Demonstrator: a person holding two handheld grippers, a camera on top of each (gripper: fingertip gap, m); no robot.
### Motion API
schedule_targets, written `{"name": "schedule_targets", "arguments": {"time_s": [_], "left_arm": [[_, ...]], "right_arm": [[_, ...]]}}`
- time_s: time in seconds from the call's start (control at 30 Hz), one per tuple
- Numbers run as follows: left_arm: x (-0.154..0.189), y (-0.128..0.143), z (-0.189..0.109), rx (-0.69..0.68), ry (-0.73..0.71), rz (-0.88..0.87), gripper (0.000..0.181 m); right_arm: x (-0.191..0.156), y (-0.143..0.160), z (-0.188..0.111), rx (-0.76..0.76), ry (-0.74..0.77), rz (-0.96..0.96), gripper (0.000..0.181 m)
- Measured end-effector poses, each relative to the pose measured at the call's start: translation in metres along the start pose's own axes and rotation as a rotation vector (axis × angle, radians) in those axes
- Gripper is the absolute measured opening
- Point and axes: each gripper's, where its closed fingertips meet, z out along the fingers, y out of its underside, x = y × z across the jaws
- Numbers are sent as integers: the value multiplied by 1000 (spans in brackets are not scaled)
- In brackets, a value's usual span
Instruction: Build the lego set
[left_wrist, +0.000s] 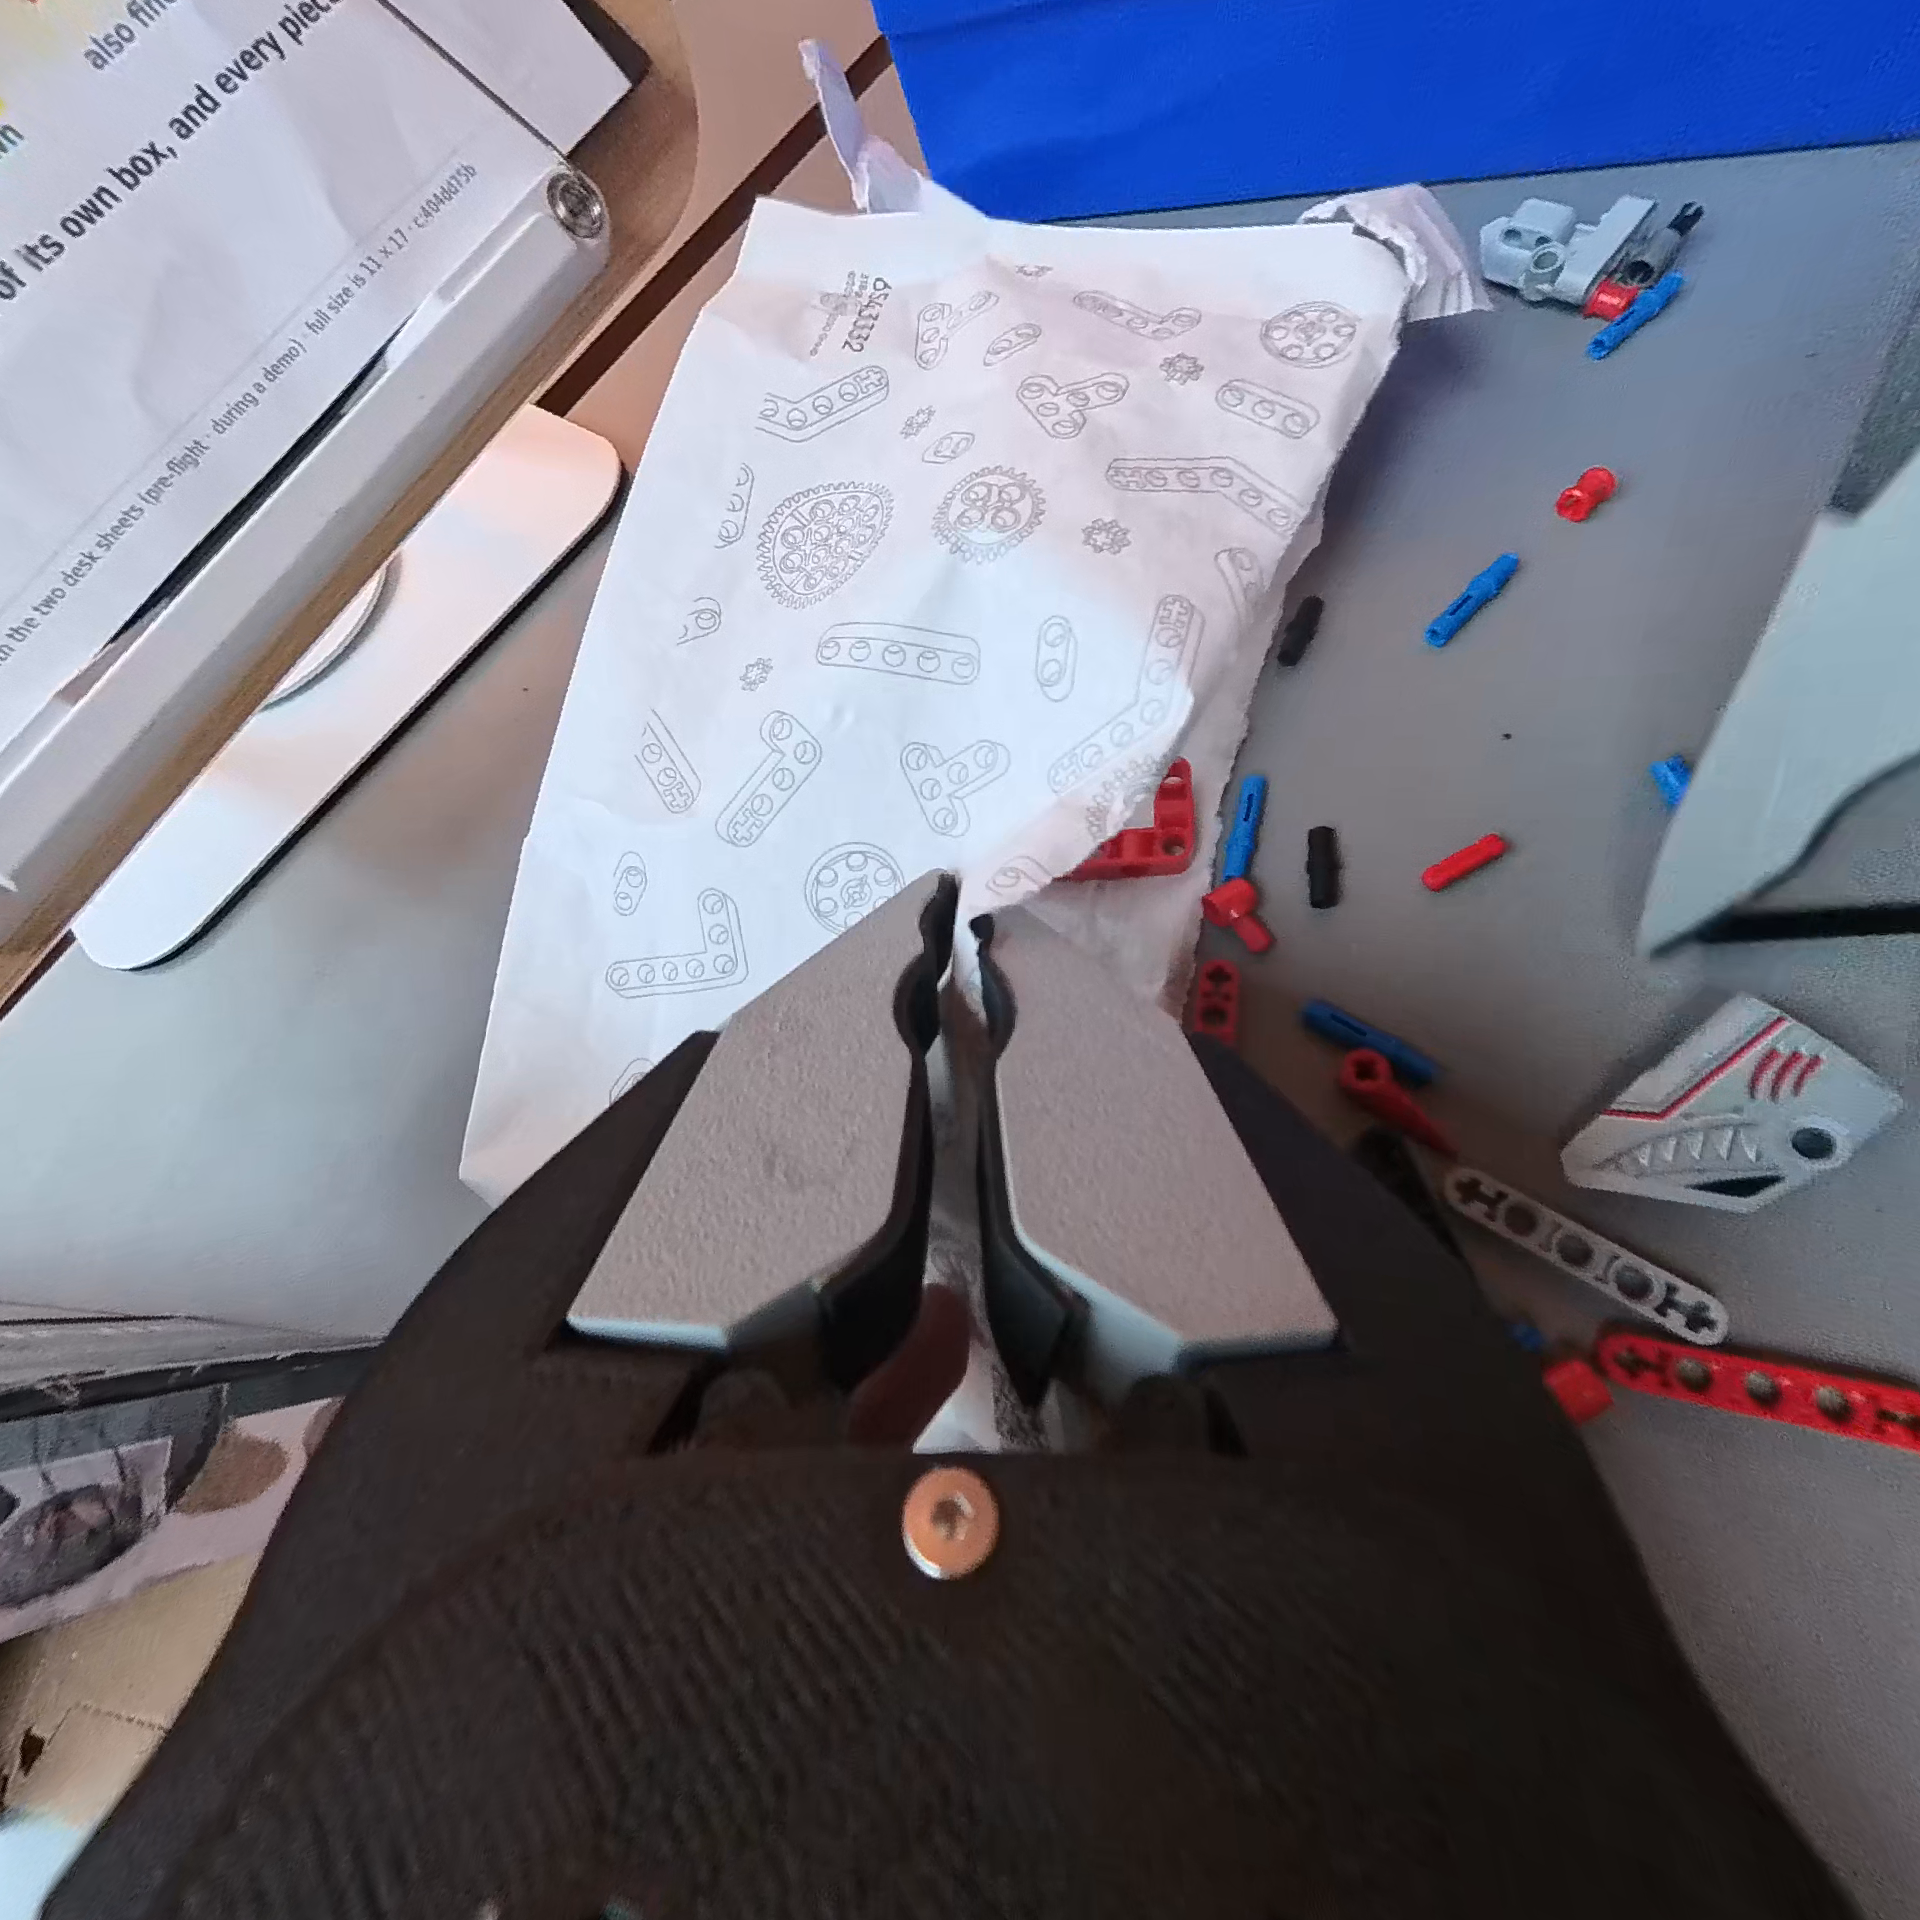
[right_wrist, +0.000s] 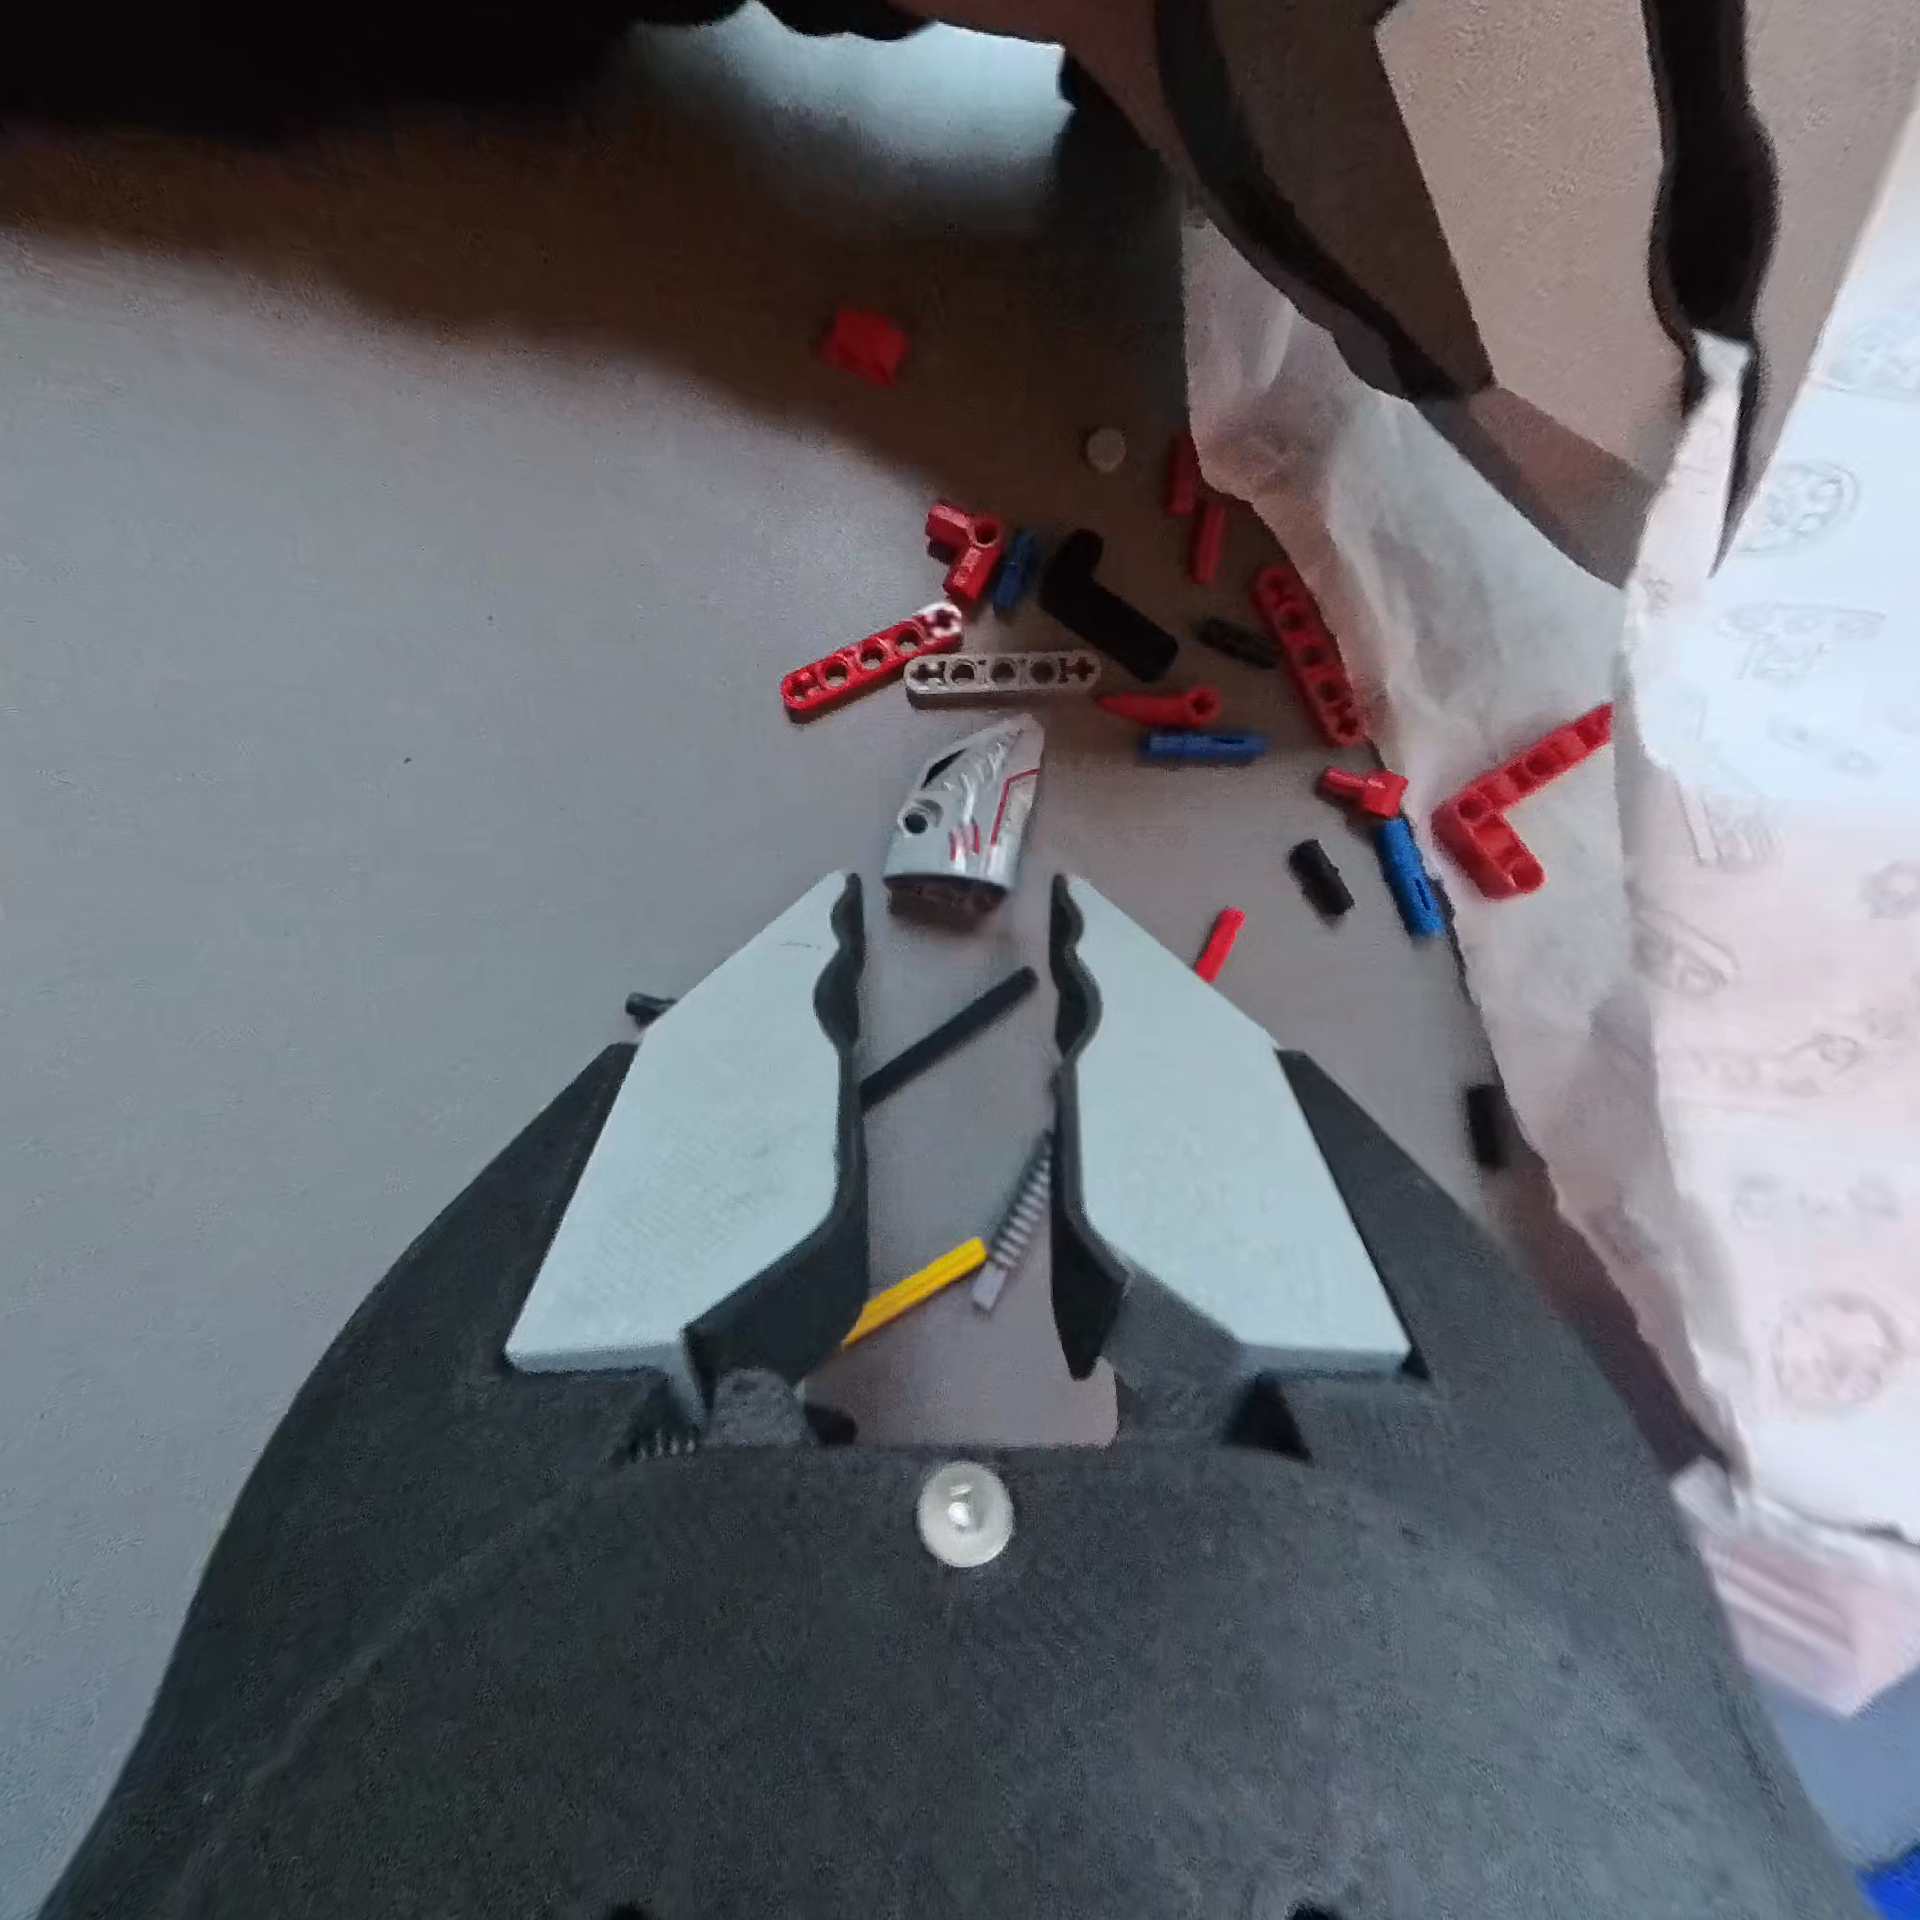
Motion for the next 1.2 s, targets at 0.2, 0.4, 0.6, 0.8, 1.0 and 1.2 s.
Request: {"name": "schedule_targets", "arguments": {"time_s": [0.2, 0.4, 0.6, 0.8, 1.0, 1.2], "left_arm": [[-3, -1, -1, 10, -15, -7, 0], [-6, 0, 0, 2, -41, -9, 0], [-6, 2, 2, -18, -63, 23, 0], [-7, 0, 0, -5, -63, 11, 0], [-6, 1, 0, -10, -60, 16, 0], [-8, 0, -1, -3, -57, 3, 0]], "right_arm": [[-2, 32, -59, 110, 279, 114, 39], [20, 91, -107, 90, 667, 394, 36], [72, 121, -132, -102, 1096, 438, 1], [124, 151, -120, -264, 1195, 564, 0], [111, 127, -79, -194, 1000, 515, 0], [49, 66, -77, 194, 710, 601, 0]]}}
